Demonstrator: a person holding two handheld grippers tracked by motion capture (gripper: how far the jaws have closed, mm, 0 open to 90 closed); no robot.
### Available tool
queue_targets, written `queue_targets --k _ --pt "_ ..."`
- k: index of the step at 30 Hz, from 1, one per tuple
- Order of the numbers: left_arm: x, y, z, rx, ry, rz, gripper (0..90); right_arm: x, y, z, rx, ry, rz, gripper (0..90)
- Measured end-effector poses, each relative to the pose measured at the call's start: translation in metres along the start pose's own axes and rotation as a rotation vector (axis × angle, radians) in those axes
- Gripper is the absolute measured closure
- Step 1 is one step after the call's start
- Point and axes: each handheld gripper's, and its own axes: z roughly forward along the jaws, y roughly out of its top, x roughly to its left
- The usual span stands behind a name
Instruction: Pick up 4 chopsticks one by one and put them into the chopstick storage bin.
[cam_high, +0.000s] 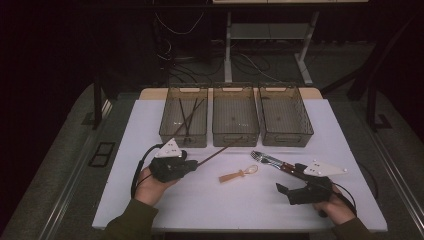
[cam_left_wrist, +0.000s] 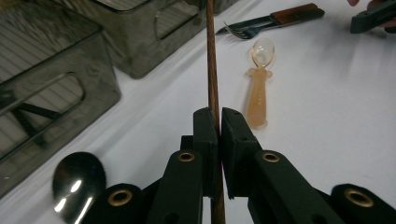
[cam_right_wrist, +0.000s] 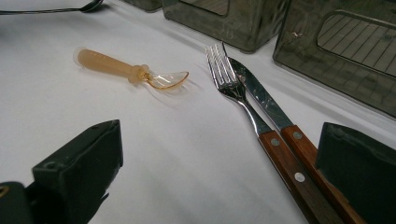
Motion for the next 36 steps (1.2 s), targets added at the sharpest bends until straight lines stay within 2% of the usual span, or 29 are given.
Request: queue_targets --k 22,30,33,36 --pt "0.03 0.0 -0.013 -0.03 0.102 -0.059 84.6 0.001 0.0 0.001 0.001 0.0 0.0 1.1" --pt "0.042 0.005 -0.01 -0.022 0.137 -0.062 84.6 0.0 0.0 0.001 0.001 -0.001 0.004 1.1" --pt "0.046 0.01 -0.008 -0.01 0.153 -0.049 84.6 0.0 0.0 0.001 0.001 0.0 0.009 1.1" --pt "0.051 0.017 -0.007 -0.02 0.163 -0.055 84.6 -0.001 0.0 0.001 0.0 0.001 0.013 1.1"
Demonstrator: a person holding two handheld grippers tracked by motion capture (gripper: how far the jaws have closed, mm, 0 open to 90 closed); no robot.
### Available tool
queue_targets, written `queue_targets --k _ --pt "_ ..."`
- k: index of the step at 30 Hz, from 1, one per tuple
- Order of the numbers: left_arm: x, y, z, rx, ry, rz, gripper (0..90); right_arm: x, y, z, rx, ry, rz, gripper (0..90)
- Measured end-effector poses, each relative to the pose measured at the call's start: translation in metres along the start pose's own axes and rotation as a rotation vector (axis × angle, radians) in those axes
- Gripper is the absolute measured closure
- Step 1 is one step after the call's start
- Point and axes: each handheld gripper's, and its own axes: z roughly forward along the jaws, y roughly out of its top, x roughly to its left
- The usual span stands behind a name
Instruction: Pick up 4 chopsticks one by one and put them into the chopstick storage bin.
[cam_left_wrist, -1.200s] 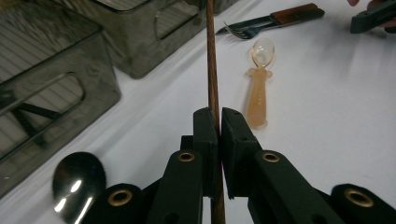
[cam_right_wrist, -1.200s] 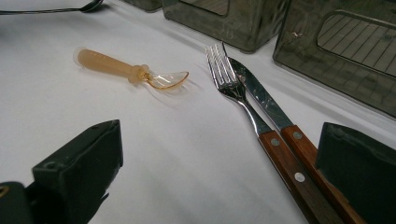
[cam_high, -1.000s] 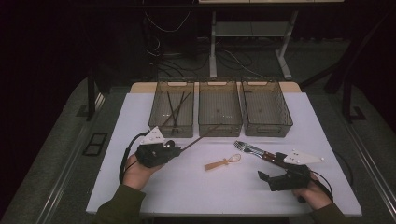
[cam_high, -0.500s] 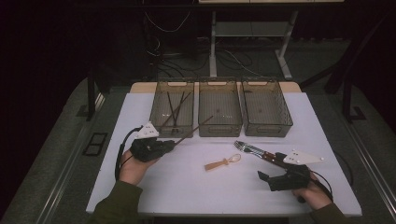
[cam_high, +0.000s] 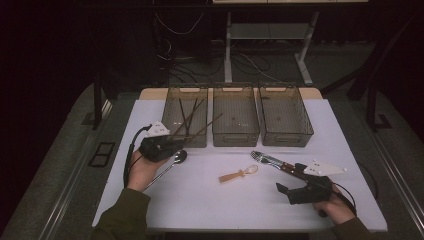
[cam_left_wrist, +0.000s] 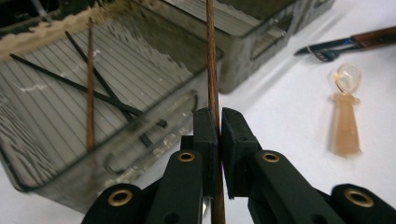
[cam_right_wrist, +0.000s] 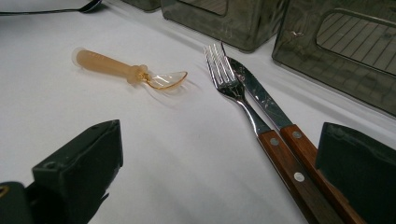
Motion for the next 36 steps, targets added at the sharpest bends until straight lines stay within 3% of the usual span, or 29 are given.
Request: queue_targets --k 10,17,21,28,36 --pt "0.022 0.025 0.007 -0.004 0.058 -0.021 84.6 -0.001 0.0 0.0 -0.002 -0.002 0.002 1.1" --pt "0.037 0.042 0.016 0.032 0.128 -0.006 84.6 -0.001 0.0 -0.001 -0.003 -0.004 0.003 1.1" --pt "0.046 0.045 0.026 0.052 0.155 -0.02 84.6 -0.001 0.0 -0.001 -0.004 -0.002 0.003 1.1" --pt "0.066 0.042 0.041 0.082 0.179 -0.083 84.6 -0.001 0.0 -0.002 -0.007 -0.001 0.002 1.1" --pt "0.082 0.044 0.05 0.067 0.185 -0.156 84.5 -0.001 0.0 -0.002 -0.008 0.002 -0.001 1.1"
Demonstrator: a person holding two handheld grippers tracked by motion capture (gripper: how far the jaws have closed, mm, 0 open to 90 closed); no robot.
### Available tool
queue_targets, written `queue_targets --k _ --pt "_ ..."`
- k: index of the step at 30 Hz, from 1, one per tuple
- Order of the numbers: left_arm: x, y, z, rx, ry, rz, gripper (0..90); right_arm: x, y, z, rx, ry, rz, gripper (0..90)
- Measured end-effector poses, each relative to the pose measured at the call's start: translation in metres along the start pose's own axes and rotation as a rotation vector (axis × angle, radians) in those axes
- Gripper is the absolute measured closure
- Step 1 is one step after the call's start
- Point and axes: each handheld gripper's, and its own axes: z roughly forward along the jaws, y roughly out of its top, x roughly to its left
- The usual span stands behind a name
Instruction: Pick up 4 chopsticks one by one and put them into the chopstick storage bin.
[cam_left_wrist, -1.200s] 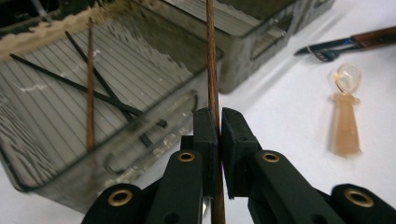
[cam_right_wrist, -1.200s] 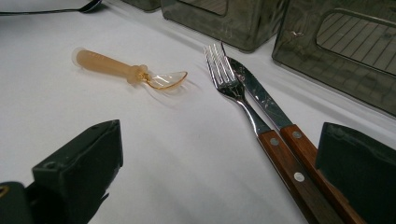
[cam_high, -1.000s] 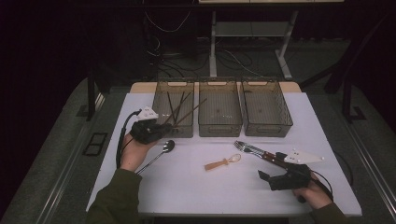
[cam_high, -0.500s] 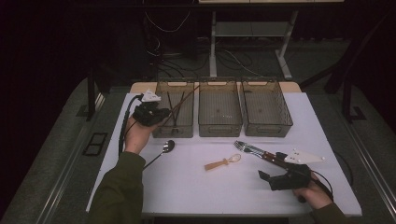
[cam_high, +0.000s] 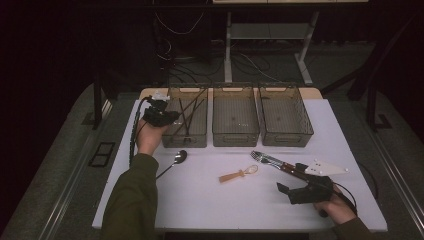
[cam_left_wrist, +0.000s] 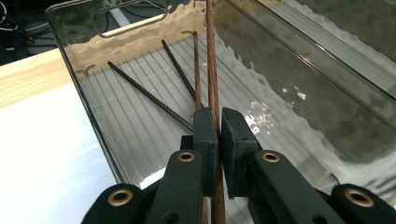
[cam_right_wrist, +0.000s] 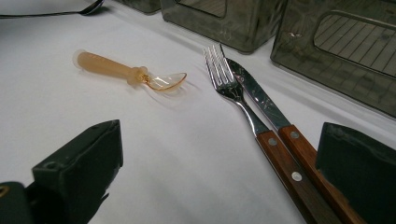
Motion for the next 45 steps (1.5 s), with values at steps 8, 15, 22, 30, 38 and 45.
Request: queue_targets --k 8,15,22,30,38,45 --pt "0.0 0.003 0.01 0.013 0.0 -0.018 84.5 0.0 0.0 0.0 0.0 0.003 0.003 1.1" --pt "-0.002 0.003 0.012 0.019 0.009 -0.029 76.6 0.0 0.0 -0.001 0.0 0.005 0.004 1.1" --pt "-0.004 0.004 0.009 0.009 -0.003 -0.004 66.4 0.001 0.0 -0.001 -0.001 0.004 0.002 1.1" --pt "-0.008 0.005 -0.007 -0.039 -0.058 -0.006 51.6 0.0 0.0 -0.001 0.0 0.002 0.004 1.1" --pt "-0.025 -0.002 -0.025 -0.076 -0.128 -0.004 38.0 0.001 0.001 -0.001 0.001 0.002 0.002 1.1" --pt "-0.045 -0.018 -0.035 -0.083 -0.173 0.046 32.0 0.001 0.001 -0.001 0.002 0.003 0.003 1.1"
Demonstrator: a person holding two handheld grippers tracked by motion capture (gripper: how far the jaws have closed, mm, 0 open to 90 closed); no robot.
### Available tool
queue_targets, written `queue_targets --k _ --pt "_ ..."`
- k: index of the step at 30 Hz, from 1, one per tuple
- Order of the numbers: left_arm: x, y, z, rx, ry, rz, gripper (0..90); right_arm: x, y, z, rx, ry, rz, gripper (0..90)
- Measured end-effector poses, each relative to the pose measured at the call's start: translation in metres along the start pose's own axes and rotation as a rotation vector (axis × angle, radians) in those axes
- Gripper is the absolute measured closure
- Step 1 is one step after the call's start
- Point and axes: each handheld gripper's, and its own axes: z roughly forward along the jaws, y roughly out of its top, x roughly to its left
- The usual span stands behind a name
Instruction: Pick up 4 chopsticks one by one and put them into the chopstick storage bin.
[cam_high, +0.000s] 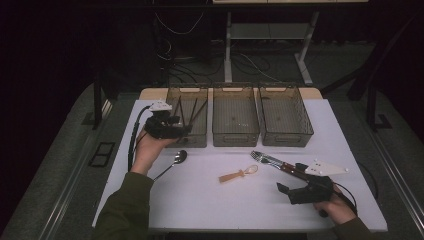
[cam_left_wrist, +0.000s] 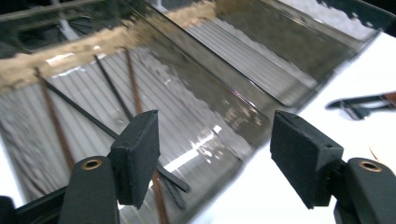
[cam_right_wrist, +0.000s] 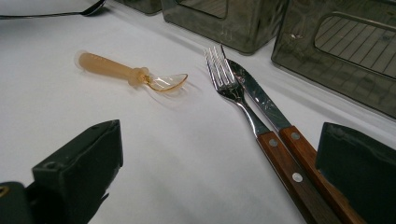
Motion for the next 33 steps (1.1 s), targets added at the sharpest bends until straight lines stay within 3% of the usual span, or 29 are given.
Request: queue_targets --k 6,22,33 --pt "-0.014 -0.011 -0.003 0.002 -0.038 0.034 27.9 0.0 0.0 0.0 0.0 0.0 -0.002 1.1" --pt "-0.045 -0.039 -0.008 -0.007 -0.084 0.109 23.3 0.001 0.001 -0.002 -0.004 -0.006 -0.005 1.1" --pt "-0.061 -0.047 0.003 0.011 -0.12 0.149 23.2 0.002 0.001 -0.002 -0.007 -0.005 -0.012 1.1"
